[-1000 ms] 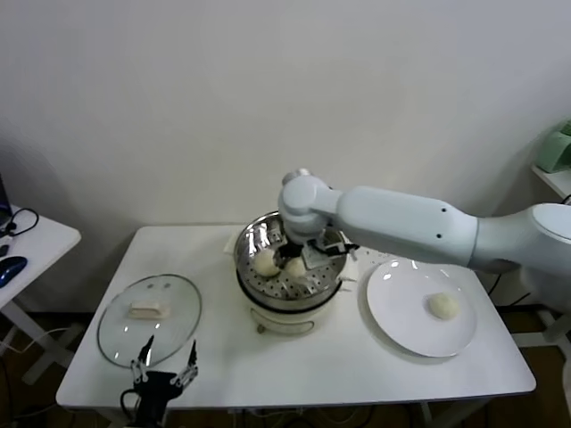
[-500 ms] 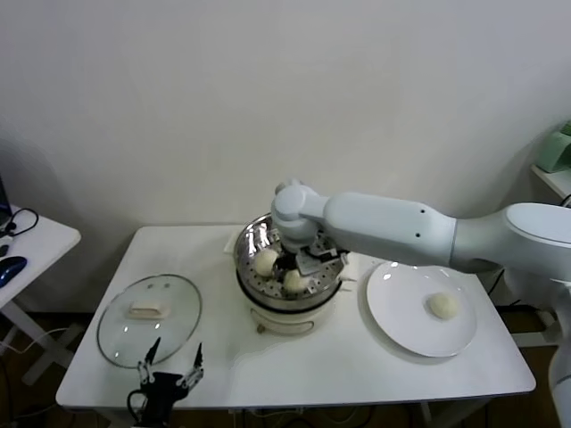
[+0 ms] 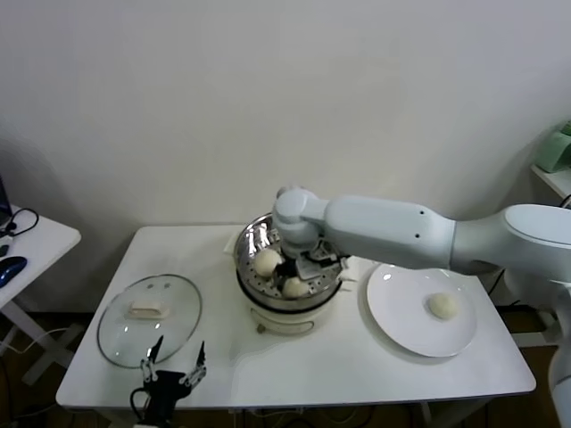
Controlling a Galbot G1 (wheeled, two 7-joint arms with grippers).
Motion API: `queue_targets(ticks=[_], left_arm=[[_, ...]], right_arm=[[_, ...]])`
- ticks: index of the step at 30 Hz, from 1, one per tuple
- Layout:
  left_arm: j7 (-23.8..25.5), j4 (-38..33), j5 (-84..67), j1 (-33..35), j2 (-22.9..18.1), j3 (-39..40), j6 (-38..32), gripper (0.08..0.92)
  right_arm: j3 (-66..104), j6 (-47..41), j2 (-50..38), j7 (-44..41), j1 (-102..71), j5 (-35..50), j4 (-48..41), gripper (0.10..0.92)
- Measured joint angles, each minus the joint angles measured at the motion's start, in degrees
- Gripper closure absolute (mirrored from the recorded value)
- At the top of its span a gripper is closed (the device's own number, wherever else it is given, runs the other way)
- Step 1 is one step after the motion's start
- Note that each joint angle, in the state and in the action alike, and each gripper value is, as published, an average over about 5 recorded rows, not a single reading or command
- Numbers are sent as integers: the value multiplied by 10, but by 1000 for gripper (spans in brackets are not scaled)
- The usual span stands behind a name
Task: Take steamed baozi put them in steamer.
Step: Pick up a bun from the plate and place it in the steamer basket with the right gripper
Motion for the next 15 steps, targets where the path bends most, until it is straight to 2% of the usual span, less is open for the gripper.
queue_targets(ticks=[7,15], left_arm=[[0,3,0,-2,0,0,0,177],[0,4,1,-4,-2,3,-1,177]], right_arm=[[0,-1,-4,0,-2,5,-2,322],[4,-3,-5,-1,-3,8,-3,210]])
